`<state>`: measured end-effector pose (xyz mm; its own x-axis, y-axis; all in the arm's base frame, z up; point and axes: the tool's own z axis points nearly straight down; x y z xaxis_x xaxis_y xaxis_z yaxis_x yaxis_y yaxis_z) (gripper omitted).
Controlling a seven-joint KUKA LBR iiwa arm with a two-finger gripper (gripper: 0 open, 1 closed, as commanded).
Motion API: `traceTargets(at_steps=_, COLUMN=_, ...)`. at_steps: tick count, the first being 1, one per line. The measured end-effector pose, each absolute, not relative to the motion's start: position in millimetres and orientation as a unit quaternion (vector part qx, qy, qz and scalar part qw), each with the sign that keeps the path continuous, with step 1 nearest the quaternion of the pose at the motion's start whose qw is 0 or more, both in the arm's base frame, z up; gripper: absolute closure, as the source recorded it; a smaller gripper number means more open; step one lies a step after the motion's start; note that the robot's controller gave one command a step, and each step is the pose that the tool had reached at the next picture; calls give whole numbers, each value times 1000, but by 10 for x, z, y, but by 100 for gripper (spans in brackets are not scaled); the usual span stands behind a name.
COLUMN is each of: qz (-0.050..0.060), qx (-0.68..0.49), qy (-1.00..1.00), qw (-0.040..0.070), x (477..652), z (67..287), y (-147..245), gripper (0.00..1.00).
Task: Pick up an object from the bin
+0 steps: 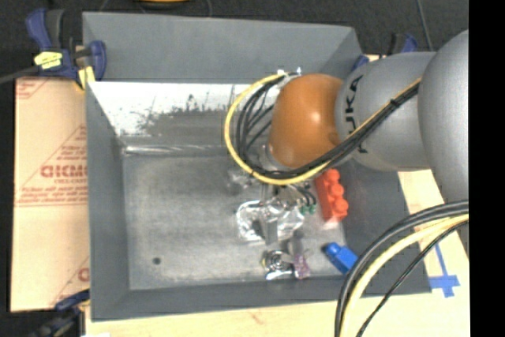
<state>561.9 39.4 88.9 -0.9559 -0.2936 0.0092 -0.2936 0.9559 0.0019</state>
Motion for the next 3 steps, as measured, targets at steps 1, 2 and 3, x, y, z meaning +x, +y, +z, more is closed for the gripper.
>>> traceTargets(at_steps=1, qz=0, qx=73, qy=-997, qw=0, x=5427, z=993, y=377, gripper=0)
traceTargets(at_steps=2, qz=0, qx=73, qy=-997, qw=-1, x=5433, z=997, y=378, gripper=100)
traceTargets(at_steps=3, qz=0, qx=62, qy=-998, qw=-4, x=5172, z=2221, y=459, gripper=100)
